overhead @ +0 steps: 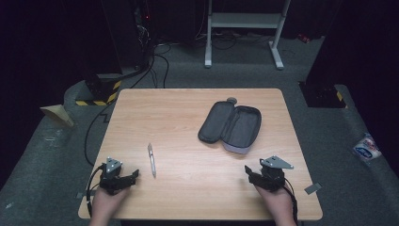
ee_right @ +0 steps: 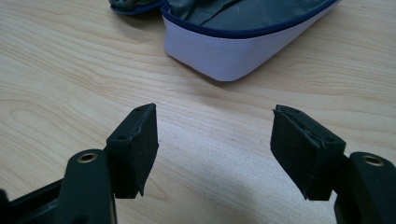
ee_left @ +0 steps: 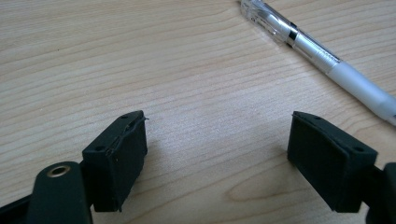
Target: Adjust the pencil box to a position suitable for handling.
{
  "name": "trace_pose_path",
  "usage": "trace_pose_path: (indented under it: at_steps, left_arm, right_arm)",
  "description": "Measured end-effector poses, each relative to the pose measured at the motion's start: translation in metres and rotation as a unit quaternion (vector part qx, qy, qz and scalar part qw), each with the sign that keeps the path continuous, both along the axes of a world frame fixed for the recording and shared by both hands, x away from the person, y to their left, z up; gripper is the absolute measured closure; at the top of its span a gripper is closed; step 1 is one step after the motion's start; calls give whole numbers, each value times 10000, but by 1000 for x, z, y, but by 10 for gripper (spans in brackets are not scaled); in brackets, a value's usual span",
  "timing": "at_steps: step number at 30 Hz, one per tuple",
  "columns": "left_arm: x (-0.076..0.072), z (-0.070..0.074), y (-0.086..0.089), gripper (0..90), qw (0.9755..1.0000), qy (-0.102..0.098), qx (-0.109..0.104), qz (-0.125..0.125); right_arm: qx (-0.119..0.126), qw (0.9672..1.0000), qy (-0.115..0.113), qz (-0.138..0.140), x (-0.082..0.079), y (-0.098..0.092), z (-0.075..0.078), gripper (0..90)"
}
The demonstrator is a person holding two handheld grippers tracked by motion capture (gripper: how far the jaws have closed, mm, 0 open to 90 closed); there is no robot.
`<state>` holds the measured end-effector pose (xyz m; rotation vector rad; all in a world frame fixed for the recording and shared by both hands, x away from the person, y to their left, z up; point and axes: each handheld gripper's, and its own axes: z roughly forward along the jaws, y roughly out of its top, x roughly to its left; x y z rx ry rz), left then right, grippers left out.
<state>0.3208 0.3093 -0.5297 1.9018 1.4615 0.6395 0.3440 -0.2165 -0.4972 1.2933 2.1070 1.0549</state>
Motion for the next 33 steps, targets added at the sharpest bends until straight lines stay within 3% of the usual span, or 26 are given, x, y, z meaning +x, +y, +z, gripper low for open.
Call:
trace_pose_path:
  at_steps: [4,11,16,24,33]
  left_arm:
    - [0,0,0,201,10000,3,7,-8]
    - [-2,0,0,204,10000,-25,41,3]
    - [-1,0,0,204,10000,-21,37,0]
    - [-1,0,0,203,10000,-28,12,11]
    - [-1,0,1,203,10000,-21,44,-25]
  right_arm:
    - [21,10000,-71,16,-2,-1,0,322]
    - [278,9994,-172,66,-2,2,6,372]
    - [369,9992,-156,76,9,7,20,372]
    - [282,9992,-188,206,29,16,34,363]
    - [255,9994,-194,142,50,20,33,447]
